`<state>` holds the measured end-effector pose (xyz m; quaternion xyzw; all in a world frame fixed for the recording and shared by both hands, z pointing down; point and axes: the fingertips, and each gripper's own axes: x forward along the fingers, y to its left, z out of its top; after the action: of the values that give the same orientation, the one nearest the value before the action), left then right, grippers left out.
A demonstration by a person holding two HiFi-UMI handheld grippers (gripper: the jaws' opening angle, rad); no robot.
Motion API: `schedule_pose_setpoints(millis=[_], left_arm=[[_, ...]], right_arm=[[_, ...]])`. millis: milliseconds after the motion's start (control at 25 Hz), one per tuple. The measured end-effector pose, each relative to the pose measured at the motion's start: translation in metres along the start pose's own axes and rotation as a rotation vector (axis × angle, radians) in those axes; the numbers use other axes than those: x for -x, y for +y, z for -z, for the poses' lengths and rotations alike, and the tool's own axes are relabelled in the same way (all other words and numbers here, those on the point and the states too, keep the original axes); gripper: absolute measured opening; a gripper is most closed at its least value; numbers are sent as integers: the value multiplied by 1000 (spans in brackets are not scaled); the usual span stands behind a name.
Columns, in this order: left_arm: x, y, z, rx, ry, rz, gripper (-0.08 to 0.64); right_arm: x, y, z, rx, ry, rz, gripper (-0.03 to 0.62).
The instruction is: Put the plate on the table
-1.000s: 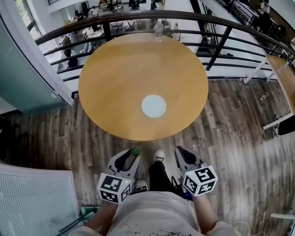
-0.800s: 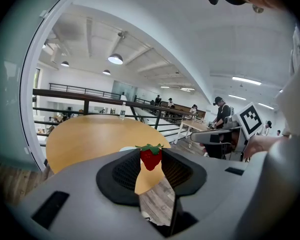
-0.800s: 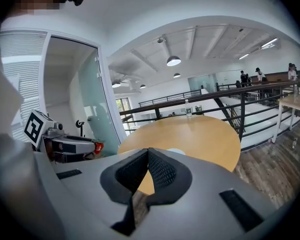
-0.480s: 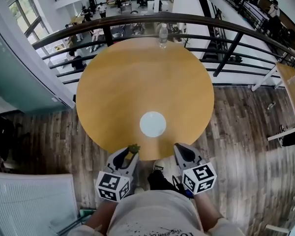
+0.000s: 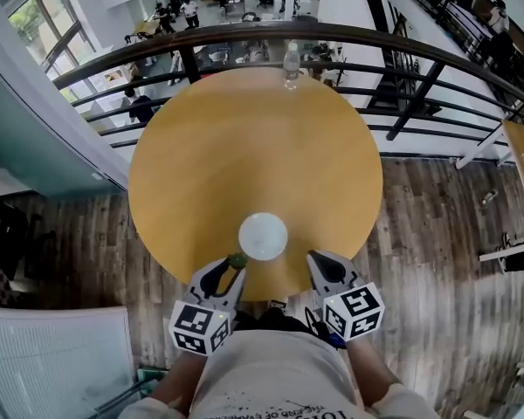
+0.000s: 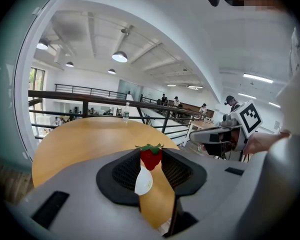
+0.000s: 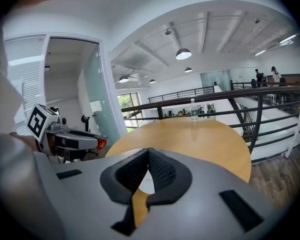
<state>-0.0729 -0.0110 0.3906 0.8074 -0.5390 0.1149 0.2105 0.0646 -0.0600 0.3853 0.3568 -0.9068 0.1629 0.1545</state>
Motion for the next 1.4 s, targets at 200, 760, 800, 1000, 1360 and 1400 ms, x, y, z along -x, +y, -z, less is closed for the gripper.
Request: schedule_pose_setpoints(millis=[200,760,800,1000,1360,1400], left_arm=[[-9,-7,0,-11,13,0,146],[-36,30,2,-17,96,57,146],[-38,32,2,-22,99,62,146],[-53,40,2,-50,120,90,146],[-80,50,8,-58,144,128,146],[-83,52,9,-62,148,130,146]], right_arm=[[6,-11,-1,-12,-10,2,20],[-30,-18,4,-86,31,66,20],[-33,-18,5,-89,31,70,20],[-45,-20,9,-101,48,83,20],[-67,-22,18,-111,60,104,20],[-71,-23,18,-114,61,105,20]])
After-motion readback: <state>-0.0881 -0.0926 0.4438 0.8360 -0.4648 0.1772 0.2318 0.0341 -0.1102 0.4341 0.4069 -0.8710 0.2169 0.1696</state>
